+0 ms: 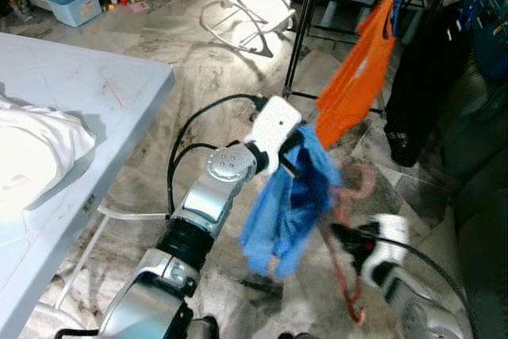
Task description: Hang hanger
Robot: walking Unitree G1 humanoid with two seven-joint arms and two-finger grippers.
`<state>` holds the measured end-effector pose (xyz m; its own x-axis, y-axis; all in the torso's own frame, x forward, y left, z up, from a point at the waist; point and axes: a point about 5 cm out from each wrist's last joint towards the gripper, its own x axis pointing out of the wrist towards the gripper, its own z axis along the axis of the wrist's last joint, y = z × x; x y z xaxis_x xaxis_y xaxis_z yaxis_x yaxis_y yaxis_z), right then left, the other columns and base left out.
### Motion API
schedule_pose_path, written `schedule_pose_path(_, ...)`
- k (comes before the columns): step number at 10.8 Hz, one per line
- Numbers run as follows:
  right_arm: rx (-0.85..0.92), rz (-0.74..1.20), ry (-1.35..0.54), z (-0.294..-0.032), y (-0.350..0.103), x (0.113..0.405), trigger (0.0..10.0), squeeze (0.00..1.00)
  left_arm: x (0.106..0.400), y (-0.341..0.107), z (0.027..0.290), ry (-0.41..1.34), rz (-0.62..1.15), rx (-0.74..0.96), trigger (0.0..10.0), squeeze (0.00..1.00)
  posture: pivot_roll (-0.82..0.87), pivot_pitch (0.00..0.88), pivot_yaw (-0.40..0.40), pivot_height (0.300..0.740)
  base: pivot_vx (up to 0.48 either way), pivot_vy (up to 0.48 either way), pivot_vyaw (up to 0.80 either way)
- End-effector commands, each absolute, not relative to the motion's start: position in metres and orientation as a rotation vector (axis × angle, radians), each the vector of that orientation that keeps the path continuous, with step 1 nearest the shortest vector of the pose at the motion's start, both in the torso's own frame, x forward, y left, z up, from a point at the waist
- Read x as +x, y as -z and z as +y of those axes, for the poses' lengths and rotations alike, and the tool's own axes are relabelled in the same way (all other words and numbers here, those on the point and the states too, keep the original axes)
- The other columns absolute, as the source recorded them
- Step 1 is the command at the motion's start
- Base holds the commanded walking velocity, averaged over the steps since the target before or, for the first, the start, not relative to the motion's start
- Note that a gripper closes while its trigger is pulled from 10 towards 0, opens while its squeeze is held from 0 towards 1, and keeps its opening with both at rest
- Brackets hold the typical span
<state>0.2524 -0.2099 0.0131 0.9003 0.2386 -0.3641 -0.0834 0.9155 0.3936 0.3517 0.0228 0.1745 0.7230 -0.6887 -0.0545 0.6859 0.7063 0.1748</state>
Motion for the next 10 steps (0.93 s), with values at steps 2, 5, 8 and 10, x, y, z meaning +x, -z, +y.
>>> schedule_pose_path(2,0.456,0.415,0.001,-0.243,-0.004,0.233,10.0,0.0,0.366,-0.161,0.058,0.513,0.011,0.197,10.0,0.0,0.09,0.159,-0.071,0.74,0.0,0.0,0.0)
schedule_pose_path(5,0.462,0.386,0.062,-0.26,-0.008,0.222,10.0,0.0,0.366,-0.125,0.093,0.348,0.131,0.231,10.0,0.0,0.09,0.164,-0.073,0.74,0.0,0.0,0.0)
schedule_pose_path(8,0.443,0.213,-0.145,-0.233,-0.066,0.26,10.0,0.0,0.339,-0.095,0.054,0.535,0.176,0.286,10.0,0.0,0.08,0.157,-0.073,0.74,0.0,0.0,0.0)
schedule_pose_path(10,0.36,0.254,-0.3,-0.205,-0.073,0.265,10.0,0.0,0.336,-0.109,0.027,0.563,0.093,0.249,10.0,0.0,0.09,0.151,-0.078,0.74,0.0,0.0,0.0)
